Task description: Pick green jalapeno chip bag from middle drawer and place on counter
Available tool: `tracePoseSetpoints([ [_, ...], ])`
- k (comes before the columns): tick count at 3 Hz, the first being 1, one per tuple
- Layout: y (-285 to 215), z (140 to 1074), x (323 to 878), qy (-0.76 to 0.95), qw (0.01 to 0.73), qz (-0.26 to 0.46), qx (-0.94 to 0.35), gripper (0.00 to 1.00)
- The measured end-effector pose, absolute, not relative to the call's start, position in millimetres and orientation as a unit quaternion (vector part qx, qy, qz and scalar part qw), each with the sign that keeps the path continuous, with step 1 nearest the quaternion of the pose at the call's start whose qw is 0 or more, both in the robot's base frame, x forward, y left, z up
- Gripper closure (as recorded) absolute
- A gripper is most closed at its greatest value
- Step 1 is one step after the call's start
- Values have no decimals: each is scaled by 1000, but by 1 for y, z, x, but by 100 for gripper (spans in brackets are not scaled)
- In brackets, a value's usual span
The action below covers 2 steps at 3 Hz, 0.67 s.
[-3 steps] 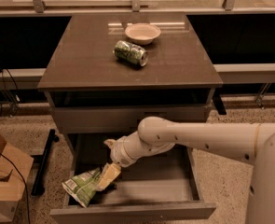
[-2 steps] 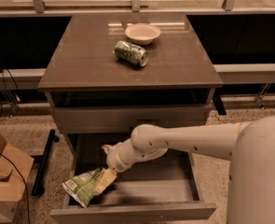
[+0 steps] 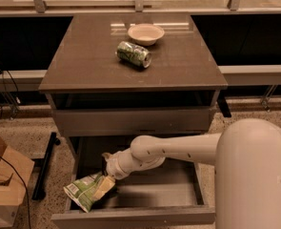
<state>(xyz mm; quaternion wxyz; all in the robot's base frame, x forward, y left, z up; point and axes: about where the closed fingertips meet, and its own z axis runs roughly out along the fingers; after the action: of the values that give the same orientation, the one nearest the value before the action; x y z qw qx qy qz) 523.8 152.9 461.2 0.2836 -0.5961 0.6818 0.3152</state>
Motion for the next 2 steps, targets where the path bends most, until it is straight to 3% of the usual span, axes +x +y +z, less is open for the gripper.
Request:
tracePoseSetpoints([
  [2, 167, 407, 522, 694, 253, 340, -581, 30],
])
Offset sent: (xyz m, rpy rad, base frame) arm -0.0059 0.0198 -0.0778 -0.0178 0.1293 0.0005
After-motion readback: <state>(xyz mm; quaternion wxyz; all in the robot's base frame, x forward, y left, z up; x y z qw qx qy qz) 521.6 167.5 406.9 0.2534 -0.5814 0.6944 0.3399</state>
